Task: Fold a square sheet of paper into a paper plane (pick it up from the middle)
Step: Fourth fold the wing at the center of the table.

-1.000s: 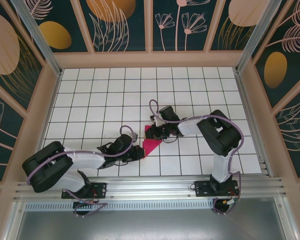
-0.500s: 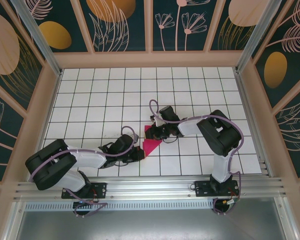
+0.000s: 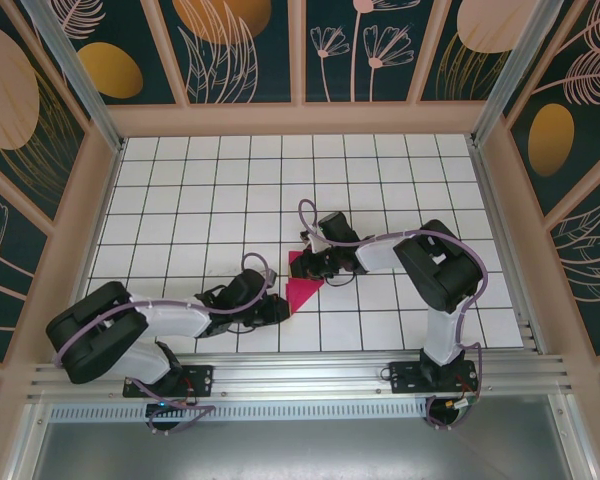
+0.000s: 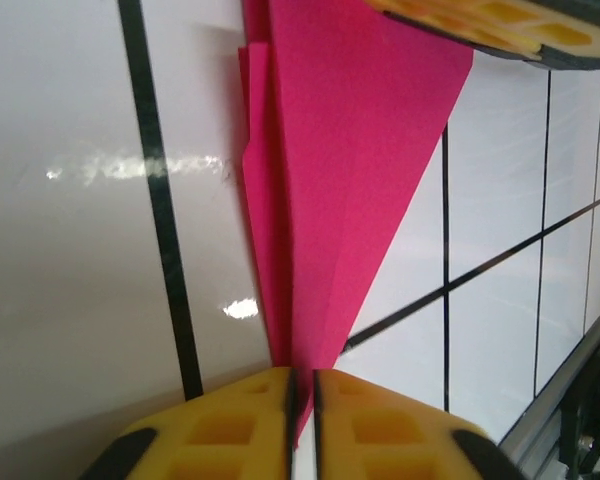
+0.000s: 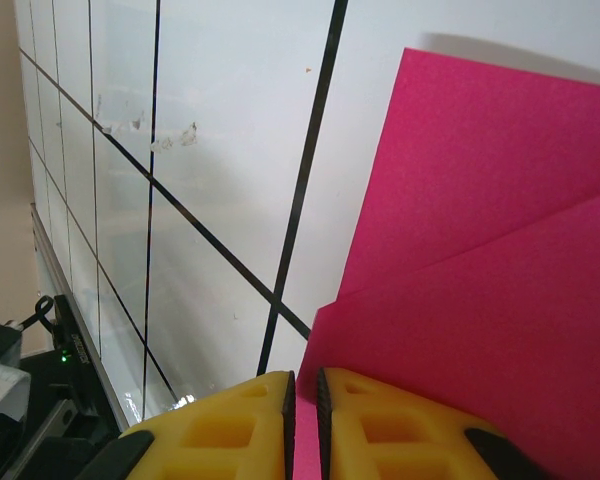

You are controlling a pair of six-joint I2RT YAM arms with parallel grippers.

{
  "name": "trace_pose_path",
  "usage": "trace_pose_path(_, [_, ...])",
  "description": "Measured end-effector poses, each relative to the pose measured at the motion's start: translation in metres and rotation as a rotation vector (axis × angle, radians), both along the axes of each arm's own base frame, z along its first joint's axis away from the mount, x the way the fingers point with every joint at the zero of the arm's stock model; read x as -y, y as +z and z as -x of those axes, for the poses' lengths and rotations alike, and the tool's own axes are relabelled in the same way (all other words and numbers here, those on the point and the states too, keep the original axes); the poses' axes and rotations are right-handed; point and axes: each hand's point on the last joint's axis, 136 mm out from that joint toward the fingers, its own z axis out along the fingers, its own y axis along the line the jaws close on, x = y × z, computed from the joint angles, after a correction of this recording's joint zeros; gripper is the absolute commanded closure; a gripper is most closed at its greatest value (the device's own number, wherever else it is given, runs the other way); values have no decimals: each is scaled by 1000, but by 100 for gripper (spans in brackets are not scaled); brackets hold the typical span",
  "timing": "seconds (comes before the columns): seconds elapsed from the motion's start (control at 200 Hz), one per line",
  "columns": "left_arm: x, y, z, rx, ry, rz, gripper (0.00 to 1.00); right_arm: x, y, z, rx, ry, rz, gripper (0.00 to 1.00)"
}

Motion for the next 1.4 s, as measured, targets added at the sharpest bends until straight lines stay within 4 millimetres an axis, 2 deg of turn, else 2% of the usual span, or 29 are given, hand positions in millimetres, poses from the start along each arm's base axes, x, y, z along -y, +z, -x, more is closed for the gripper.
trace_pose_path(0.165, [-4,30,-4,60,12,24,74,0,-1,0,1,-1,1,82])
trace_pose_path(0.29, [4,59,-15,128,29,74,78,0,-1,0,3,0,-2,82])
trace_pose_path(0.38, [9,66,-20,143,29,84,82,0,-1,0,4,0,-4,82])
trace_pose_path(0.54, [18,50,-27,114,28,50,86,0,-1,0,5,0,-5,82])
trace_pose_path(0.781, [20,19,-28,57,41,3,89,0,-1,0,7,0,-7,82])
trace_pose_path(1.021, [20,10,-27,36,52,9,91,0,-1,0,7,0,-8,82])
trace_pose_path(1.166, [9,-5,-16,-3,59,-1,91,0,-1,0,8,0,-8,82])
trace_pose_path(1.401, [7,-4,-9,-5,52,51,89,0,-1,0,7,1,-9,82])
